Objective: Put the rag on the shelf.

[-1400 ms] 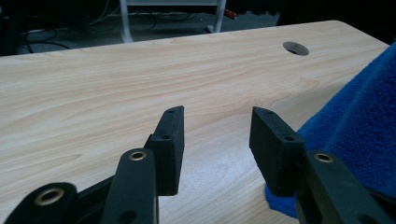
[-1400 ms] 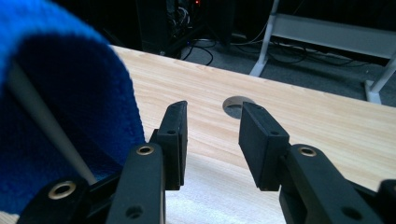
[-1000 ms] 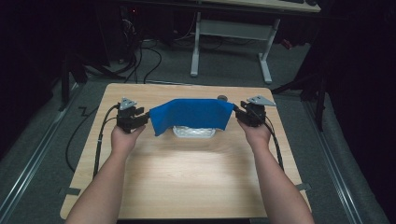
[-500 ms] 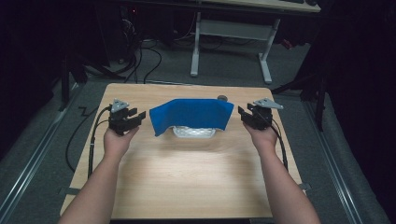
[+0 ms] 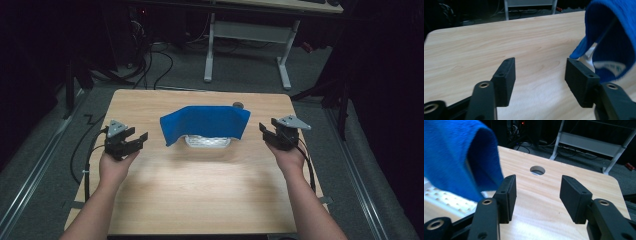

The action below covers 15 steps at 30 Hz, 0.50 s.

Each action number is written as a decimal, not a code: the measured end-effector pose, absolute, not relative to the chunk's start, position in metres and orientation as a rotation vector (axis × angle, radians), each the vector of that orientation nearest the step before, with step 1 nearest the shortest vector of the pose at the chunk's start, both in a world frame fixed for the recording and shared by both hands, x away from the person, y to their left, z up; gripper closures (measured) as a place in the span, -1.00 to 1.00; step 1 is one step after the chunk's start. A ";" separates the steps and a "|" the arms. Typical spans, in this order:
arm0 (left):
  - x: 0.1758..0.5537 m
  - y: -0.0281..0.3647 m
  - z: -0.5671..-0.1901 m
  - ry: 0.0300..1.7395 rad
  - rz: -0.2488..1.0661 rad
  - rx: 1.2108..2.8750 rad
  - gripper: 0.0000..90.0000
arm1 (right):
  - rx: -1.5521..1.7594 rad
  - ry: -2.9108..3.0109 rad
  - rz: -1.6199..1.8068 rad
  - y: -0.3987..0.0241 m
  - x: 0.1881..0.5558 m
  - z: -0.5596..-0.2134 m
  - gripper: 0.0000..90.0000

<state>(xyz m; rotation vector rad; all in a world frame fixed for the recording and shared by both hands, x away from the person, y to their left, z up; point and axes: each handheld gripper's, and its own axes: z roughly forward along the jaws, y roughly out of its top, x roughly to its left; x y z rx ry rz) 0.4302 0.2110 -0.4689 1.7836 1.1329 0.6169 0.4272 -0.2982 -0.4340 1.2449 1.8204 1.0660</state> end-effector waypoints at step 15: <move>0.333 0.221 -0.481 1.131 0.452 1.781 -0.20 | 1.125 1.872 1.090 -0.283 0.341 -0.434 -0.10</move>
